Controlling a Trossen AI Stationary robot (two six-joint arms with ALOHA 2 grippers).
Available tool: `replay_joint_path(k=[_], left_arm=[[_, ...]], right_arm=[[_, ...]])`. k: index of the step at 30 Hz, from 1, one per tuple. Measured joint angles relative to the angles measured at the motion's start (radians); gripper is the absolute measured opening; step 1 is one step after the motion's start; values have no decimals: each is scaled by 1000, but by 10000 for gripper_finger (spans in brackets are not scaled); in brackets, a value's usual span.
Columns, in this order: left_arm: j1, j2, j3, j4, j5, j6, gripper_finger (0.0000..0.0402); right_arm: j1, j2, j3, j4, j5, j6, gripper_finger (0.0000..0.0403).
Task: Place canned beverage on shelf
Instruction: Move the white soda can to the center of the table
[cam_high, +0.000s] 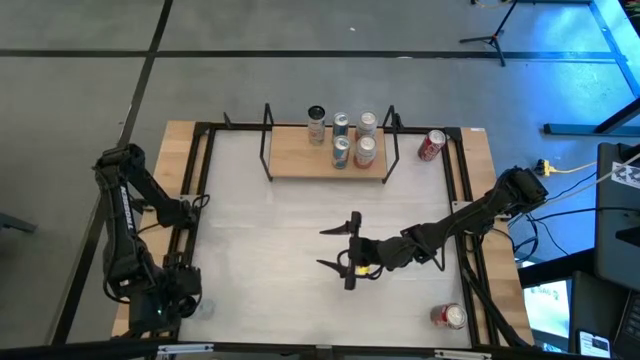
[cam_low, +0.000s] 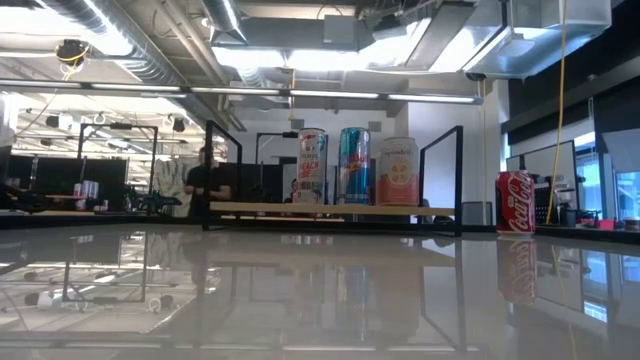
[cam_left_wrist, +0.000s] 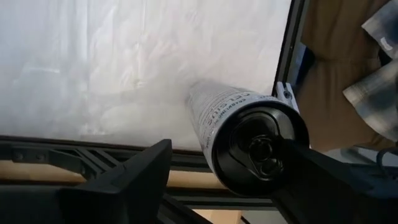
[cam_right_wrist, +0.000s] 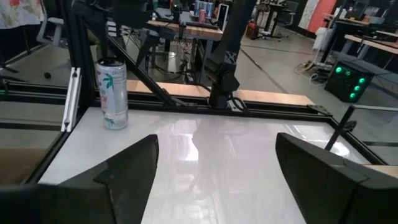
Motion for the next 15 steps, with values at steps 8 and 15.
replay_joint_path(k=[8,15], left_arm=[[26,-2,0,-1,63,21,289],[62,-2,0,-5,91,112,289]], right_arm=[[0,0,0,15,2,43,321],[0,0,0,13,1,94,321]])
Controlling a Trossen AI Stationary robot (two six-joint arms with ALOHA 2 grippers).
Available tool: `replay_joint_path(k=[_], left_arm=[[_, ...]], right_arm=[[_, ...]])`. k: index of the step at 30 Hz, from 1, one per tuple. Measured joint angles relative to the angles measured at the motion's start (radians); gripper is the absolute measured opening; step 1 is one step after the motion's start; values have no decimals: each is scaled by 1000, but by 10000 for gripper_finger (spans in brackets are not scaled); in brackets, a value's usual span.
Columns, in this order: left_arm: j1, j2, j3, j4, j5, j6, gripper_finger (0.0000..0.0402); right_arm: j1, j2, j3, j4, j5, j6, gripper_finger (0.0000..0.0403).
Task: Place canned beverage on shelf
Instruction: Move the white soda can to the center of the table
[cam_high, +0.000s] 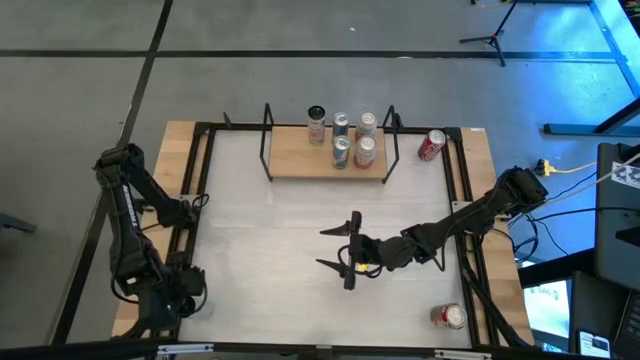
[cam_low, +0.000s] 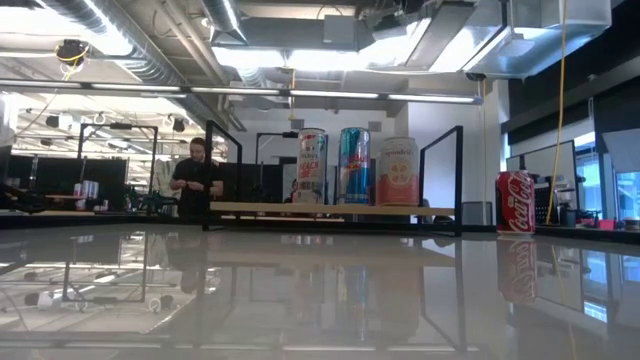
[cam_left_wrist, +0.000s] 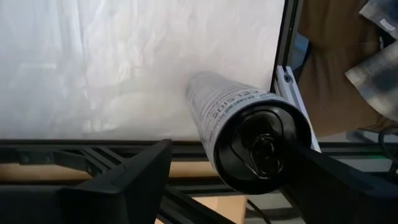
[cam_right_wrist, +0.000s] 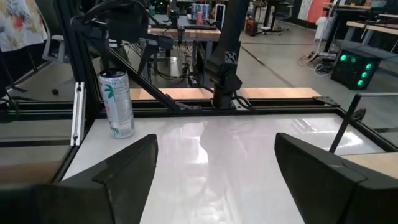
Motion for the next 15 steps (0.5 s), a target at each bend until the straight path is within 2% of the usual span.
replay_joint_path(k=[9,15], left_arm=[[23,-4,5,-13,34,22,289],[15,-13,114,-73,-39,103,289]], right_arm=[[1,0,0,-1,-18,33,321],[0,0,0,1,-18,34,321]])
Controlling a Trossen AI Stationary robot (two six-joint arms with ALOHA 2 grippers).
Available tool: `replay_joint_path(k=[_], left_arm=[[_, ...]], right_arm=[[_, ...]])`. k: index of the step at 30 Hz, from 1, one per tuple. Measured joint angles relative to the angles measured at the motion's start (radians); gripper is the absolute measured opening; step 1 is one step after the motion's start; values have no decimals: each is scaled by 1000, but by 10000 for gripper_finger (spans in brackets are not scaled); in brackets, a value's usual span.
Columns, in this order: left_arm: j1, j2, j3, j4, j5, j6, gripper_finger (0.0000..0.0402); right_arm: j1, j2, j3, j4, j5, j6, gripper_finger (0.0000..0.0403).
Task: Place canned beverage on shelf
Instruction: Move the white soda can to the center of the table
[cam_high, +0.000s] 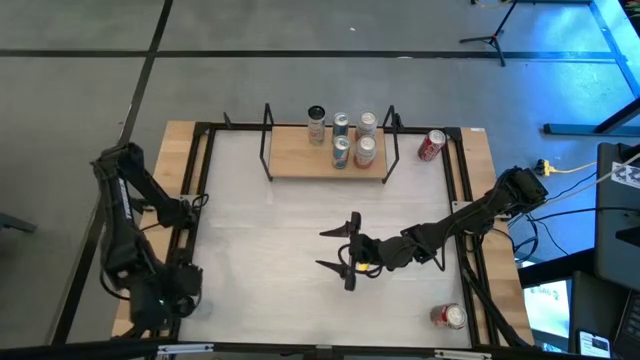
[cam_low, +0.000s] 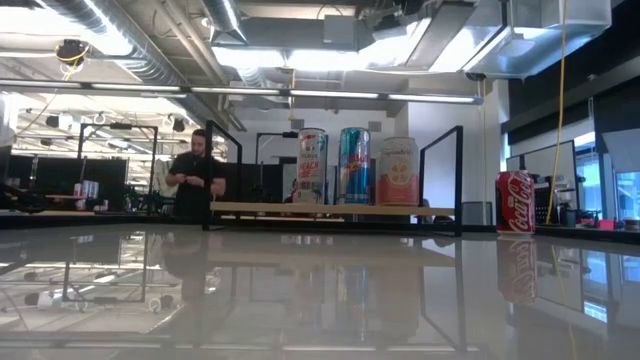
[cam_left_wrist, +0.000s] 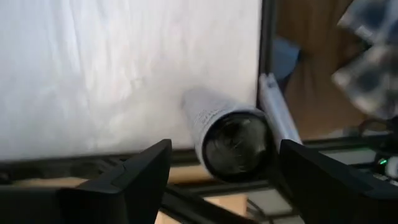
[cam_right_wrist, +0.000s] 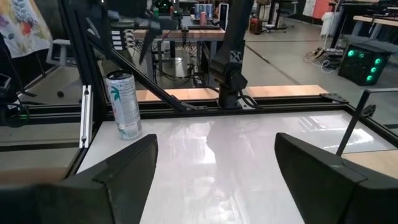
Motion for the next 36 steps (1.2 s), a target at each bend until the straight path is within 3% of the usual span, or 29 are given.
replay_joint_path(k=[7,15,27,36], left_arm=[[-28,-23,37,27,-219,26,289],[88,-21,37,145,-152,144,296],[171,-21,37,194,-173,292,394],[177,-21,37,259,-199,310,392]], right_arm=[[0,0,0,0,0,3,321],[0,0,0,-1,0,3,321],[0,0,0,-55,0,52,321],[0,0,0,-55,0,52,321]])
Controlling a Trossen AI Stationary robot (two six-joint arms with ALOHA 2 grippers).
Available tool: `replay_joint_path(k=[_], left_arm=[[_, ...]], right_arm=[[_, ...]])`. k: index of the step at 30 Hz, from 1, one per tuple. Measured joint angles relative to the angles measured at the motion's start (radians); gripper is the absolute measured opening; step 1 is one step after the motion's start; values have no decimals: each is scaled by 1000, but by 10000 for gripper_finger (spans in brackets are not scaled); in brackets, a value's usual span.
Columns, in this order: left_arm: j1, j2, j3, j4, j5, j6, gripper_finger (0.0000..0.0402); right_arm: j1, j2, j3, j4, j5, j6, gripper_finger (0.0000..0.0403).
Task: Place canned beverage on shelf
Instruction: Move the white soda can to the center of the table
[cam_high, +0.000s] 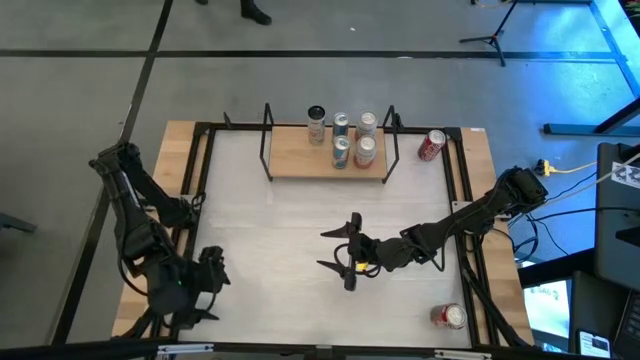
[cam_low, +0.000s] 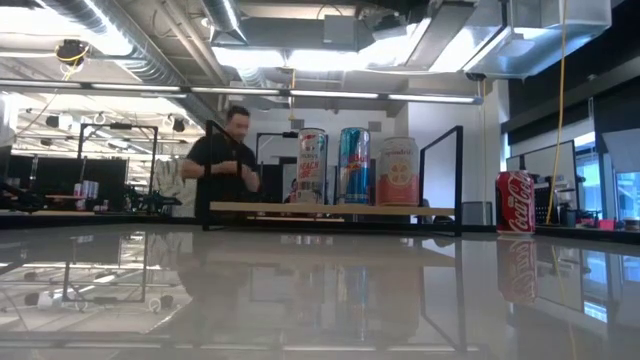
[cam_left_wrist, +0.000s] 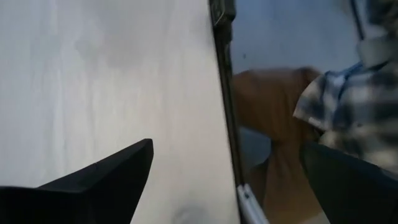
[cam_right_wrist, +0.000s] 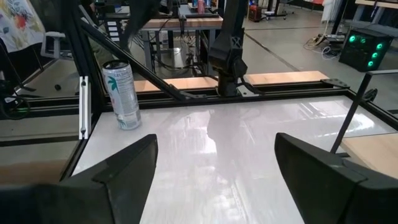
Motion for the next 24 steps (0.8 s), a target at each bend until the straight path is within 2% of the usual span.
replay_joint_path(k=[4,7,10,17,24], left_arm=[[1,7,0,74,-46,-36,392],[-19,20,0,62,18,-74,392],[-68,26,0,-16,68,-159,392],[-235,26,0,-237,54,-464,392],[-353,67,0,-284,-5,-606,392]], right_arm=[[0,0,0,0,0,0,321],[0,0,0,-11,0,2,321],[0,0,0,-35,0,27,321],[0,0,0,-69,0,54,321],[0,0,0,-68,0,55,321]])
